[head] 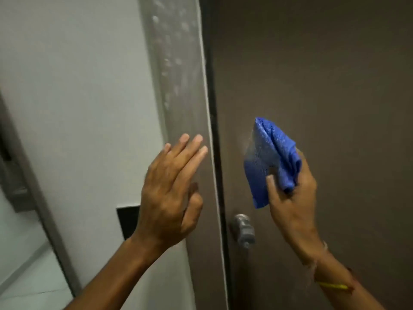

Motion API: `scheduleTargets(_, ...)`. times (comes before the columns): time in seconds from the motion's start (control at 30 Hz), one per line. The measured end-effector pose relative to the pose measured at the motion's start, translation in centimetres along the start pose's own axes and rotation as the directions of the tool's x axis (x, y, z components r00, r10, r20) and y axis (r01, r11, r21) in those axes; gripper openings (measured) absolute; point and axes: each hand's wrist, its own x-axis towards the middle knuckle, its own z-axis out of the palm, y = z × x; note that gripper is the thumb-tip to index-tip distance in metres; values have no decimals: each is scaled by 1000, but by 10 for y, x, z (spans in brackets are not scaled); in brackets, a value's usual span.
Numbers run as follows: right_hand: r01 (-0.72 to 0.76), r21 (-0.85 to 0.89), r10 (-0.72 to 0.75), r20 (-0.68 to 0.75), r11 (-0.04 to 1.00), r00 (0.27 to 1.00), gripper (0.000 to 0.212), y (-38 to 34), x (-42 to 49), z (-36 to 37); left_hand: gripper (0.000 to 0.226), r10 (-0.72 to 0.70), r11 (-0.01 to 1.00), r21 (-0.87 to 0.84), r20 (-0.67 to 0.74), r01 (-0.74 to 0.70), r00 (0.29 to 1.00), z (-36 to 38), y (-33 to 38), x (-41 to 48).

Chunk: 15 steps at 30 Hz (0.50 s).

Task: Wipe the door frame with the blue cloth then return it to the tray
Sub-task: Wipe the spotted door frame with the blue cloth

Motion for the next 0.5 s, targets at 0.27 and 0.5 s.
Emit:
scheduleTargets(0.27,537,-244,-507,175,808,844,38,-19,4,45,63,-334,880,343,-45,329,941,-25,-69,12)
scheduleTargets(0.5,628,-452,-558,296,633,775,41,-22,21,82,65,-304,846,462,4,267,953,-27,-100,51)
